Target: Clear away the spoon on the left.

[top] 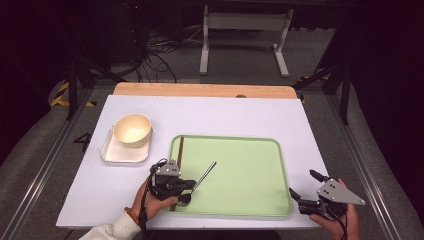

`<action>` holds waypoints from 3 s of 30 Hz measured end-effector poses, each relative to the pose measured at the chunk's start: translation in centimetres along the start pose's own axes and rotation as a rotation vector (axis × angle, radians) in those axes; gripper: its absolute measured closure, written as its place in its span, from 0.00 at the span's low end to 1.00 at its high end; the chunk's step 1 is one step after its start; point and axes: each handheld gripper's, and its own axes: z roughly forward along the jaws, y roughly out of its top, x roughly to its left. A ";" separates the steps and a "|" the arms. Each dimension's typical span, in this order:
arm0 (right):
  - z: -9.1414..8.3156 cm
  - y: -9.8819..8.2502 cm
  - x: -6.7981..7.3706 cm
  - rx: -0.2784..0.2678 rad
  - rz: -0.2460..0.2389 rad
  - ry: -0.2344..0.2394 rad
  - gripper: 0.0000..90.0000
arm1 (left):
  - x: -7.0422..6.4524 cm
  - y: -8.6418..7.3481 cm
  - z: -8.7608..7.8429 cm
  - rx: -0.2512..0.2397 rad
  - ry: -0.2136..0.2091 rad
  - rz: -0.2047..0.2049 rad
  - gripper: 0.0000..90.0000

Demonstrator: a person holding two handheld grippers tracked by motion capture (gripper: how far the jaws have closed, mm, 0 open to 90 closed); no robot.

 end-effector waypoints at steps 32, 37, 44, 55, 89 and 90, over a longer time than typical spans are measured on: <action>-0.4 -0.1 -0.1 -0.005 0.003 -0.019 0.13 | 0.7 2.8 2.7 0.182 0.084 0.257 1.00; -0.3 -0.1 0.0 -0.002 0.000 -0.014 0.12 | 1.1 1.7 1.4 0.179 0.086 0.222 1.00; -0.3 -0.1 0.1 0.002 -0.002 -0.013 0.12 | 1.7 0.3 -0.3 0.168 0.107 0.173 1.00; -0.3 -0.1 0.1 -0.001 -0.003 -0.013 0.12 | 2.0 -0.2 -0.6 0.140 0.100 0.162 1.00; 0.4 0.2 -0.1 0.001 -0.007 -0.007 0.12 | 1.1 0.9 -6.0 -0.011 0.202 0.266 0.74; 0.5 0.2 0.0 0.002 -0.009 -0.005 0.12 | 1.1 0.8 -6.2 -0.018 0.205 0.265 0.73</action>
